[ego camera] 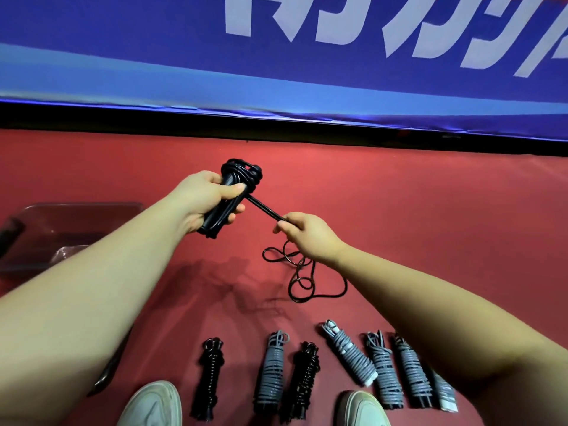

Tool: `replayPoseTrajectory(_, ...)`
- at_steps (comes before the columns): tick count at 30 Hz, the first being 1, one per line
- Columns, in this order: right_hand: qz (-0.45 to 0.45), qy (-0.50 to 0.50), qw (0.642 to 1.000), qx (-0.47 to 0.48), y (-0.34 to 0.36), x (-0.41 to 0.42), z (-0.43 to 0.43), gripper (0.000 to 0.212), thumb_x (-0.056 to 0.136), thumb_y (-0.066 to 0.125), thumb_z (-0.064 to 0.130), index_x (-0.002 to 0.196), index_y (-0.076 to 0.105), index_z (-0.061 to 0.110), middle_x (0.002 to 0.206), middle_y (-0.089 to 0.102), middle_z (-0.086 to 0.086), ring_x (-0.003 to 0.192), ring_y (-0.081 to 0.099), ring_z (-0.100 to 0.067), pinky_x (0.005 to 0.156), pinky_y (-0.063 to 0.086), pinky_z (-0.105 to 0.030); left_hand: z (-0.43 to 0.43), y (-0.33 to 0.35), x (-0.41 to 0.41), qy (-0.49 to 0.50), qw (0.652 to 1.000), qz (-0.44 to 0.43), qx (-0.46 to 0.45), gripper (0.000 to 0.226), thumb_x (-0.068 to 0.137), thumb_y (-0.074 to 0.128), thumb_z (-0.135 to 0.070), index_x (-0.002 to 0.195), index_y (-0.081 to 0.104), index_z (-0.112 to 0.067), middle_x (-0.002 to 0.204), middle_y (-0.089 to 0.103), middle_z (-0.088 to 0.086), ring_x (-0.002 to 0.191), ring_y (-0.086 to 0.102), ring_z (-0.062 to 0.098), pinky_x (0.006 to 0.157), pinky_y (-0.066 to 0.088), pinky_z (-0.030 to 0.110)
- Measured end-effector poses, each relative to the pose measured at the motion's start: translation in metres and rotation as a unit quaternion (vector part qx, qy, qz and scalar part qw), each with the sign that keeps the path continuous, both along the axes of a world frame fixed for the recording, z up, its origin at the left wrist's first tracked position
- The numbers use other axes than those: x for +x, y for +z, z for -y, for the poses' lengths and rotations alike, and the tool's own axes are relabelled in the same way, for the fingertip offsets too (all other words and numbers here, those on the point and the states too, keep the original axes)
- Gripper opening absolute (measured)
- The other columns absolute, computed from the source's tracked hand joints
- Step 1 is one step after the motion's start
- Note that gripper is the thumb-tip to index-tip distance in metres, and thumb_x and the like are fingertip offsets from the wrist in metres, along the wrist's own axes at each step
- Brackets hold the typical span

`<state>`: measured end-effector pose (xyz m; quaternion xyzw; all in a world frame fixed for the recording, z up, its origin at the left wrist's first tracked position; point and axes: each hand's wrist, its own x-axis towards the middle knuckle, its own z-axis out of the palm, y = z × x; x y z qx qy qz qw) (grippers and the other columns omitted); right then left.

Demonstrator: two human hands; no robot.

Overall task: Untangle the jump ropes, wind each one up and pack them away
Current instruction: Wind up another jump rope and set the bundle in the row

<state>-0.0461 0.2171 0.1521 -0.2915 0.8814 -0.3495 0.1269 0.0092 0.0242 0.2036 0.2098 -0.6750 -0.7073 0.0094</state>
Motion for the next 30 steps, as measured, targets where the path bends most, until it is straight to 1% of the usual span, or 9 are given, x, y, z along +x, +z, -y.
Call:
replayPoseTrajectory(3, 0.221, -0.01, 0.966, -0.133, -0.008, -0.003, -0.01, 0.029, 0.102, 0.036, 0.027, 0.091, 0.062, 0.019, 0.059, 0.037, 0.006, 0.052, 0.033, -0.011, 0.052, 0.023, -0.027, 0.004, 0.005, -0.002, 0.009, 0.999, -0.013, 0.033, 0.007, 0.091, 0.059, -0.008, 0.092, 0.054, -0.004, 0.077, 0.059, 0.016, 0.052, 0.064, 0.013, 0.044, 0.051, 0.024)
replayPoseTrajectory(7, 0.285, -0.03, 0.948, -0.139, -0.013, 0.001, -0.024, 0.033, 0.103, 0.03, 0.025, 0.087, 0.056, 0.014, 0.057, 0.033, 0.006, 0.045, 0.024, -0.006, 0.045, 0.022, -0.018, 0.018, -0.002, 0.0, 0.044, 0.999, -0.014, -0.025, 0.02, 0.09, 0.061, -0.007, 0.108, 0.053, -0.003, 0.084, 0.062, 0.014, 0.056, 0.066, 0.015, 0.043, 0.051, 0.023)
replayPoseTrajectory(12, 0.21, 0.034, 0.972, -0.098, 0.03, 0.01, -0.009, 0.032, 0.099, 0.043, 0.024, 0.07, 0.051, 0.017, 0.047, 0.033, 0.013, 0.048, 0.022, -0.01, 0.045, 0.019, -0.02, 0.025, -0.022, -0.002, 0.044, 0.992, -0.007, -0.12, 0.05, 0.087, 0.066, -0.006, 0.131, 0.044, -0.011, 0.1, 0.063, 0.013, 0.068, 0.066, 0.02, 0.045, 0.051, 0.026)
replayPoseTrajectory(15, 0.139, 0.066, 0.983, -0.098, 0.058, 0.017, -0.001, 0.028, 0.095, 0.052, 0.026, 0.068, 0.047, 0.018, 0.045, 0.033, 0.015, 0.047, 0.024, -0.008, 0.047, 0.021, -0.022, 0.018, -0.023, -0.006, -0.016, 0.98, -0.027, -0.195, 0.051, 0.087, 0.065, -0.006, 0.134, 0.047, -0.018, 0.104, 0.064, 0.013, 0.066, 0.065, 0.021, 0.048, 0.052, 0.023)
replayPoseTrajectory(20, 0.091, 0.032, 0.989, -0.111, 0.089, 0.015, 0.004, 0.014, 0.092, 0.054, 0.014, 0.079, 0.057, 0.008, 0.04, 0.037, 0.014, 0.041, 0.029, -0.005, 0.046, 0.022, -0.021, -0.005, -0.017, -0.005, -0.122, 0.883, -0.05, -0.45, 0.052, 0.084, 0.07, -0.022, 0.133, 0.051, -0.023, 0.107, 0.067, 0.003, 0.072, 0.065, 0.021, 0.07, 0.049, 0.026)
replayPoseTrajectory(22, 0.044, 0.025, 0.997, -0.06, 0.099, 0.016, 0.005, 0.021, 0.091, 0.054, 0.014, 0.071, 0.06, 0.012, 0.044, 0.046, 0.011, 0.038, 0.038, -0.003, 0.044, 0.03, -0.016, -0.018, -0.011, 0.0, -0.191, 0.853, -0.053, -0.483, 0.032, 0.083, 0.07, -0.025, 0.112, 0.058, -0.034, 0.086, 0.068, -0.008, 0.065, 0.063, 0.013, 0.063, 0.044, 0.018)
replayPoseTrajectory(25, -0.052, 0.004, 0.998, 0.04, 0.11, 0.011, 0.005, 0.026, 0.094, 0.051, 0.026, 0.079, 0.068, 0.012, 0.074, 0.061, -0.006, 0.068, 0.055, -0.015, 0.064, 0.041, -0.025, -0.036, -0.002, 0.002, -0.246, 0.811, -0.037, -0.529, 0.023, 0.083, 0.07, -0.029, 0.074, 0.049, -0.033, 0.064, 0.059, -0.013, 0.056, 0.056, 0.004, 0.051, 0.036, 0.015)
replayPoseTrajectory(27, -0.085, -0.023, 0.992, 0.089, 0.112, 0.001, 0.0, 0.027, 0.094, 0.051, 0.032, 0.08, 0.068, 0.017, 0.088, 0.066, -0.008, 0.082, 0.058, -0.021, 0.076, 0.045, -0.03, -0.042, 0.001, 0.0, -0.256, 0.79, -0.032, -0.556, 0.028, 0.083, 0.069, -0.033, 0.068, 0.046, -0.027, 0.065, 0.061, -0.009, 0.058, 0.054, 0.007, 0.053, 0.035, 0.022)
replayPoseTrajectory(30, -0.092, -0.019, 0.987, 0.134, 0.109, -0.012, -0.008, 0.028, 0.093, 0.053, 0.036, 0.087, 0.069, 0.014, 0.087, 0.063, -0.003, 0.082, 0.055, -0.018, 0.073, 0.042, -0.028, -0.048, 0.007, 0.002, -0.3, 0.75, -0.039, -0.588, 0.029, 0.084, 0.068, -0.037, 0.07, 0.046, -0.023, 0.066, 0.061, -0.009, 0.059, 0.049, 0.001, 0.053, 0.032, 0.021)
